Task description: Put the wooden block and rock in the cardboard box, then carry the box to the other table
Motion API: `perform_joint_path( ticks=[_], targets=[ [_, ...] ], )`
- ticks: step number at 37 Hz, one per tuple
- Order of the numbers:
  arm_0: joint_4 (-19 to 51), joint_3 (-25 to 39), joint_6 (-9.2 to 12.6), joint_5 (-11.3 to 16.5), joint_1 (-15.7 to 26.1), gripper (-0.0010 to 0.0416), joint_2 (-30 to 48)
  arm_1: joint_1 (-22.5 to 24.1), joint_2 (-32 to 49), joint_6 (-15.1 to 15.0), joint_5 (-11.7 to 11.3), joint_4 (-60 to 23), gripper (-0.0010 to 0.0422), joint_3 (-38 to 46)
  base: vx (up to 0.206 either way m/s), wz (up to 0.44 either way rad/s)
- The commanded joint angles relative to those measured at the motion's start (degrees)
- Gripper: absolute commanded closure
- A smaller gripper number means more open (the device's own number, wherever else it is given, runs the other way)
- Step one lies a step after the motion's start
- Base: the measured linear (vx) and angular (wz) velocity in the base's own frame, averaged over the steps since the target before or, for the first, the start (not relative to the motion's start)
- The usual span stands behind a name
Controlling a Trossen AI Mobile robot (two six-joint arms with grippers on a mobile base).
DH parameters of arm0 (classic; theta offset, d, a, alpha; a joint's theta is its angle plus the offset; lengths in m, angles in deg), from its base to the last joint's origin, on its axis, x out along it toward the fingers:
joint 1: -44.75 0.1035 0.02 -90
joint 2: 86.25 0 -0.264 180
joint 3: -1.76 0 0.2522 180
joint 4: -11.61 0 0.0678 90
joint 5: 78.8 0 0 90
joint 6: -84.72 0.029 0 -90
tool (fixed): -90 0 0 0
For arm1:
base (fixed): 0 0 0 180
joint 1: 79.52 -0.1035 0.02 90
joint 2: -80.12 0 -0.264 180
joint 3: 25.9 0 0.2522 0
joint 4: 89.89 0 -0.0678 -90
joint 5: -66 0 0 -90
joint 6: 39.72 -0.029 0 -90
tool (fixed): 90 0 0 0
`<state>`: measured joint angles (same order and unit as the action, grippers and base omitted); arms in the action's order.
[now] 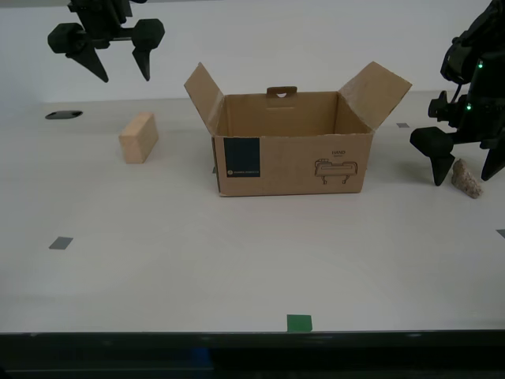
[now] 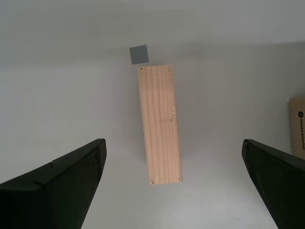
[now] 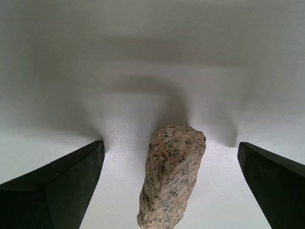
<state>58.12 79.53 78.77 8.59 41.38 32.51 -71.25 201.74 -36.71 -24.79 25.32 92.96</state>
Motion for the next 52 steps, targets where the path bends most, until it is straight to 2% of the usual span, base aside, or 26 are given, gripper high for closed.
perform_joint_path(
  ticks=[1,8,13,21,37,52],
  targets=[
    [0.0,0.0,-0.1,0.2,0.0,0.0017,0.0,0.0,0.0,0.0,0.4,-0.1,0.0023,0.0,0.0,0.0],
    [0.0,0.0,-0.1,0.2,0.1,0.0016,0.0,0.0,2.4,0.2,0.4,-1.0,0.0023,1.0,0.0,0.0],
    [0.2,0.0,-0.1,0.2,0.1,0.0017,0.0,0.0,7.5,0.3,0.4,-2.6,0.0023,3.4,0.0,0.0],
    [0.2,0.0,-0.1,0.2,0.1,0.0016,0.0,0.1,11.9,1.5,0.3,-1.5,0.0023,5.9,0.0,0.0],
    [0.0,0.0,-0.1,0.2,0.1,0.0016,0.0,0.0,19.8,1.5,0.1,-1.1,0.0023,8.9,0.0,0.0],
    [-0.6,0.0,-0.1,0.2,0.1,0.0016,0.0,0.0,20.6,1.3,0.1,0.7,0.0023,8.9,0.0,0.0]
  ],
)
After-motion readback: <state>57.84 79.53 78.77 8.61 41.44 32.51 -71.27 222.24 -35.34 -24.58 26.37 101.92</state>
